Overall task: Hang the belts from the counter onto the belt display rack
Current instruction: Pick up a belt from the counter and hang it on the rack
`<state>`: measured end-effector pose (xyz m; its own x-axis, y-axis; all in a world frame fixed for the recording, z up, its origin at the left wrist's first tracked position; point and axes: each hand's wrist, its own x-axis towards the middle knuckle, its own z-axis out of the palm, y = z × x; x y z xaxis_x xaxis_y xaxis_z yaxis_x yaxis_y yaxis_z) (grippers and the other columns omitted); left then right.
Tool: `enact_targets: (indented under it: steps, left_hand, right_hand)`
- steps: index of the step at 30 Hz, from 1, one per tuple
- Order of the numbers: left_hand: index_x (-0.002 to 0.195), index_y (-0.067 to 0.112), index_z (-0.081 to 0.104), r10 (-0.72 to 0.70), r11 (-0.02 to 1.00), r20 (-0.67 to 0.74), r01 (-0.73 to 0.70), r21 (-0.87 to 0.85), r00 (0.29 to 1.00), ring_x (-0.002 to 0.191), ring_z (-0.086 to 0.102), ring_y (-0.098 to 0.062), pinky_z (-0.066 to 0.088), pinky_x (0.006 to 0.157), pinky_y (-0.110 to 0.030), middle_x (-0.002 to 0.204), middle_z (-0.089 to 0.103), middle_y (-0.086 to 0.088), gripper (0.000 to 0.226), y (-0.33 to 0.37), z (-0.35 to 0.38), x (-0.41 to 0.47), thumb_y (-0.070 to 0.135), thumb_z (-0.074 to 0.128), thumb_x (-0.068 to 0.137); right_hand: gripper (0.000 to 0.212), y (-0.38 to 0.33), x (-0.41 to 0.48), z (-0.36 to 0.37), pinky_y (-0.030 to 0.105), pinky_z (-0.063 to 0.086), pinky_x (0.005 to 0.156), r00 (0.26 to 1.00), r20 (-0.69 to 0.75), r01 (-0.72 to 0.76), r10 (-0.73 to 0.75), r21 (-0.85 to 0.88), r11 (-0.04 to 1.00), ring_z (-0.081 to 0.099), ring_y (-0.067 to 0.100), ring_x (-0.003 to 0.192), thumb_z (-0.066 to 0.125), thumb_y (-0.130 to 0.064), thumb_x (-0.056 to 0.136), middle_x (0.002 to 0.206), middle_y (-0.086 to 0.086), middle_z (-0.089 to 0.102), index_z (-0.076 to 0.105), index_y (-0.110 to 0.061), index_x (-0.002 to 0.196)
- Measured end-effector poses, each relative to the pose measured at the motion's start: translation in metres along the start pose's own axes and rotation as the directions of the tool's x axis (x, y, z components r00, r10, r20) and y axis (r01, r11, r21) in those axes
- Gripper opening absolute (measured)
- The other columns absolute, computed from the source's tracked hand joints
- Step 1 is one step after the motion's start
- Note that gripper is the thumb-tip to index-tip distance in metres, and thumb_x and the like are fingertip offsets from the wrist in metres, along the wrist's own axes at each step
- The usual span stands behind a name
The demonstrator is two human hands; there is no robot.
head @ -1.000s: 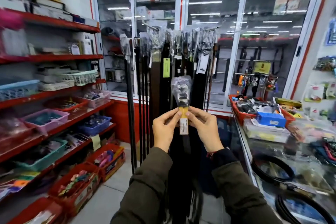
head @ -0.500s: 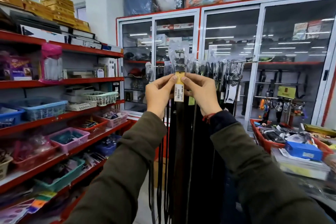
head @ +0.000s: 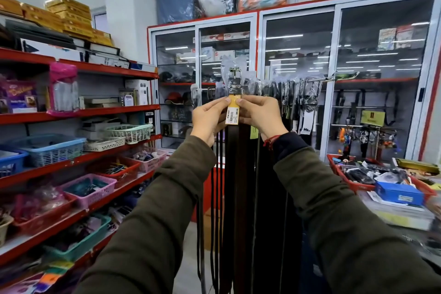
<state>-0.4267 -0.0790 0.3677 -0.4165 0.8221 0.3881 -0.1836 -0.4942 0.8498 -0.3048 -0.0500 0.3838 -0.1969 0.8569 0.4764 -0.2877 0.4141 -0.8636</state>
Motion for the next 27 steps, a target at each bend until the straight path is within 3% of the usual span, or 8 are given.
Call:
enact_targets:
  steps: [4, 9, 14, 21, 27]
  left_hand:
    - [0.111, 0.003, 0.075, 0.051, 0.997, -0.04, -0.053, -0.056, 0.998, 0.061, 0.069, -0.01, 0.055, 0.051, -0.02, 0.079, 0.075, -0.006, 0.025, 0.001, 0.002, -0.001, 0.015, 0.071, 0.09]
    - [0.1, 0.006, 0.076, -0.037, 0.998, -0.058, 0.034, -0.058, 0.998, 0.051, 0.068, -0.006, 0.052, 0.046, -0.016, 0.065, 0.075, 0.002, 0.014, -0.001, 0.006, -0.007, 0.014, 0.071, 0.09]
    - [0.088, 0.01, 0.075, -0.023, 0.997, -0.094, 0.015, -0.082, 0.995, 0.043, 0.063, -0.003, 0.05, 0.042, -0.015, 0.054, 0.071, 0.006, 0.007, 0.0, 0.01, -0.012, 0.013, 0.069, 0.09]
    - [0.087, 0.009, 0.073, -0.045, 0.998, -0.111, 0.04, -0.044, 0.993, 0.041, 0.061, -0.003, 0.05, 0.043, -0.016, 0.051, 0.069, 0.007, 0.006, -0.005, 0.009, -0.015, 0.014, 0.071, 0.089]
    - [0.087, 0.013, 0.074, -0.07, 0.997, -0.095, 0.071, 0.002, 0.993, 0.051, 0.066, -0.006, 0.053, 0.059, -0.023, 0.062, 0.075, 0.004, 0.004, -0.01, 0.012, -0.011, 0.016, 0.072, 0.089]
  right_hand:
    - [0.025, -0.002, -0.001, 0.002, 0.027, 0.061, 0.063, 0.999, 0.036, 0.02, -0.022, 0.059, 0.998, 0.069, 0.021, 0.074, 0.062, -0.003, 0.092, 0.093, 0.016, 0.07, 0.065, 0.008, 0.115]
    - [0.029, 0.001, 0.003, -0.002, 0.023, 0.06, 0.054, 0.994, 0.064, -0.089, 0.085, 0.066, 0.994, 0.067, 0.02, 0.071, 0.06, -0.001, 0.093, 0.089, 0.014, 0.068, 0.062, 0.011, 0.12]
    - [0.024, 0.0, 0.005, -0.009, 0.021, 0.058, 0.052, 0.991, 0.112, -0.086, 0.079, 0.064, 0.994, 0.069, 0.01, 0.056, 0.061, -0.002, 0.093, 0.083, 0.01, 0.07, 0.065, 0.007, 0.114]
    - [0.028, 0.007, 0.006, -0.014, 0.023, 0.061, 0.059, 0.985, 0.145, -0.095, 0.089, 0.034, 0.995, 0.07, 0.02, 0.073, 0.061, -0.003, 0.093, 0.102, 0.02, 0.07, 0.064, 0.009, 0.118]
    - [0.019, 0.012, 0.01, -0.019, 0.031, 0.061, 0.068, 0.989, 0.114, -0.088, 0.09, -0.029, 0.996, 0.07, 0.027, 0.086, 0.061, -0.004, 0.093, 0.109, 0.024, 0.071, 0.068, 0.003, 0.109]
